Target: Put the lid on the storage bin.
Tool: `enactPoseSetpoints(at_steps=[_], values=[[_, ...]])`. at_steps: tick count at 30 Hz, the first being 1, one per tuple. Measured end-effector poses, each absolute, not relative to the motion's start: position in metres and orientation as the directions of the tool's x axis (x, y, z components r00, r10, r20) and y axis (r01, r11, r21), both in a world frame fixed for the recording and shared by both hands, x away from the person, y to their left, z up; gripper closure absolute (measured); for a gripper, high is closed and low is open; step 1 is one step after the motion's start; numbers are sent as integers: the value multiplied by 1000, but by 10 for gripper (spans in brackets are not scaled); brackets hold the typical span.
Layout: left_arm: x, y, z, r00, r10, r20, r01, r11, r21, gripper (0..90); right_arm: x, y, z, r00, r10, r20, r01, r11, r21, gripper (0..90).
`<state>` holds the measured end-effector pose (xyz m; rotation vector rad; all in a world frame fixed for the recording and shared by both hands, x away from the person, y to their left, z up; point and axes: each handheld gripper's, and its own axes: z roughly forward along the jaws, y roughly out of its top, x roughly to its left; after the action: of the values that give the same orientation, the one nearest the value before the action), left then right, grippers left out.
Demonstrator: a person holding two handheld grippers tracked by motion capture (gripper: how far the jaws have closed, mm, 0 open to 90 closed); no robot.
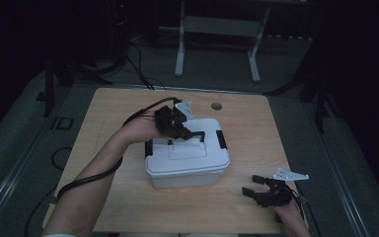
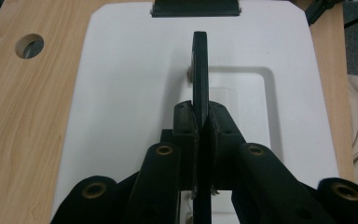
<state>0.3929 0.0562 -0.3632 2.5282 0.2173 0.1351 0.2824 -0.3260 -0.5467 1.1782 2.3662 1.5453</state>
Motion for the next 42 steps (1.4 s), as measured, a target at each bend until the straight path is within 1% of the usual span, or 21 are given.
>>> enactPoseSetpoints(at_steps=[12,19,21,23,29,32,33,34,35,38,39,41,42], values=[[394,63,-363,984,177,32,128,-815,565,832,283,-326,-547,-698,637,328,557,194,808,177],[399,57,-364,987,158,13,124,-821,557,831,283,-326,-547,-696,637,331,557,188,809,177],[399,53,-367,989,147,25,110,-830,547,831,282,-327,-547,-695,637,333,559,187,808,178],[399,52,-370,987,155,37,111,-834,540,830,282,-327,-547,-696,635,334,559,187,808,178],[404,61,-376,986,169,-9,143,-803,578,827,282,-328,-548,-693,637,339,563,184,806,178],[404,64,-377,982,189,-4,155,-793,589,816,282,-327,-548,-693,637,338,563,185,806,178],[404,64,-377,982,189,-4,155,-793,589,797,282,-327,-548,-693,637,338,563,185,806,178],[404,66,-376,976,218,12,167,-781,602,797,282,-328,-548,-692,638,339,563,183,806,177],[405,69,-375,973,230,11,176,-775,607,694,282,-328,-548,-692,637,340,563,182,806,178],[406,76,-376,954,299,22,220,-748,626,448,282,-327,-548,-692,637,338,563,183,806,178],[407,79,-376,948,318,11,239,-736,634,358,282,-327,-548,-693,637,338,563,184,806,178],[406,84,-378,933,358,27,256,-717,649,278,282,-327,-548,-692,639,336,563,185,806,178],[406,87,-378,932,363,25,259,-710,654,226,282,-327,-548,-691,640,336,564,185,805,177]])
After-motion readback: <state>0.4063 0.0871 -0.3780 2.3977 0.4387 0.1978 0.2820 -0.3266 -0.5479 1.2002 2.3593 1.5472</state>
